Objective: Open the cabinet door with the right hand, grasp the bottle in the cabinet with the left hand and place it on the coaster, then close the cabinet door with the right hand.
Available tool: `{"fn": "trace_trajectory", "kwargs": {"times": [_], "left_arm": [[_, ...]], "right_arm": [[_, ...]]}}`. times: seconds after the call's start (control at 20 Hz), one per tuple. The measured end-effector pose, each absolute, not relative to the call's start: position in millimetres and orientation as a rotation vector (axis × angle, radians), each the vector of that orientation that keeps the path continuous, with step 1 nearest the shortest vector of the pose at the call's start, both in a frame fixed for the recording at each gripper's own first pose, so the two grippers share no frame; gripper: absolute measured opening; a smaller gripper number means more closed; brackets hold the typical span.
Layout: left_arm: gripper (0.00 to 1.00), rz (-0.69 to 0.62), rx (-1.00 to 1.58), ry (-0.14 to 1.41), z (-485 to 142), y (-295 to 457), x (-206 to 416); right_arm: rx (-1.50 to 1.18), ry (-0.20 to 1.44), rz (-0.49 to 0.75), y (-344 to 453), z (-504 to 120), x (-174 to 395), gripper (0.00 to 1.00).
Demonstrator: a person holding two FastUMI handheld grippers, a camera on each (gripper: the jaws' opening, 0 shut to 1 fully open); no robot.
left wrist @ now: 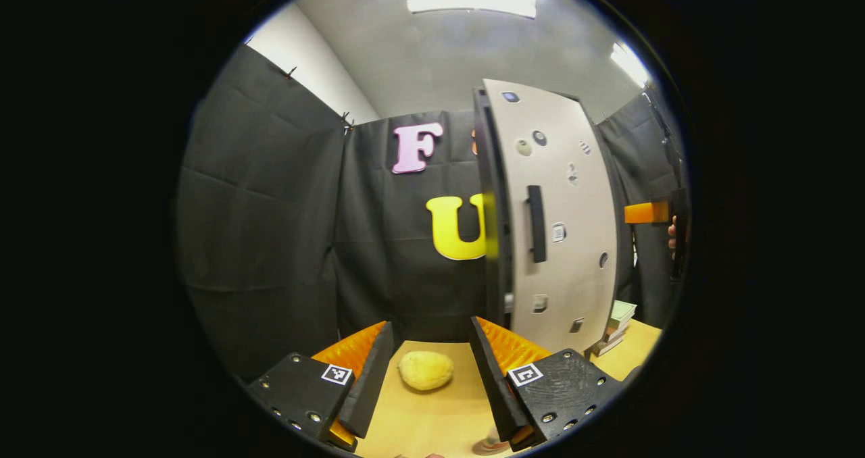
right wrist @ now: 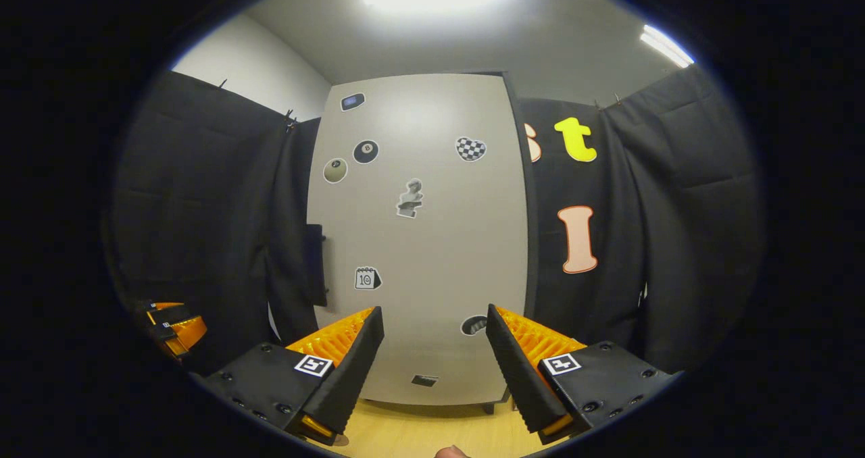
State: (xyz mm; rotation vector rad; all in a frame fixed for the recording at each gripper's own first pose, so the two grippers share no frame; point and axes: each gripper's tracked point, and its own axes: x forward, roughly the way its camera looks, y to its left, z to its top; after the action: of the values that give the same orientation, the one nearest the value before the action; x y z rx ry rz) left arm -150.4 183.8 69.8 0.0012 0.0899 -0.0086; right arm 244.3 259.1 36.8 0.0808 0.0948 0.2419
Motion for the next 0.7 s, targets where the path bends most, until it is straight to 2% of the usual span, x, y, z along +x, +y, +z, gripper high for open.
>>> {"fn": "trace_trajectory", "kwargs": {"times": [0.35,0.7], "left_arm": [[0.65,-0.046,0.014,0.079,93.3,129.6,-176.1],[0.65,-0.041,0.058,0.057,118.8,97.2,-202.0]], "right_arm": [[0.086,0.111,0.206,189.7,23.4,199.2,0.97],[0.066,0.108,0.216,154.4,10.1,159.6,0.97]]}}
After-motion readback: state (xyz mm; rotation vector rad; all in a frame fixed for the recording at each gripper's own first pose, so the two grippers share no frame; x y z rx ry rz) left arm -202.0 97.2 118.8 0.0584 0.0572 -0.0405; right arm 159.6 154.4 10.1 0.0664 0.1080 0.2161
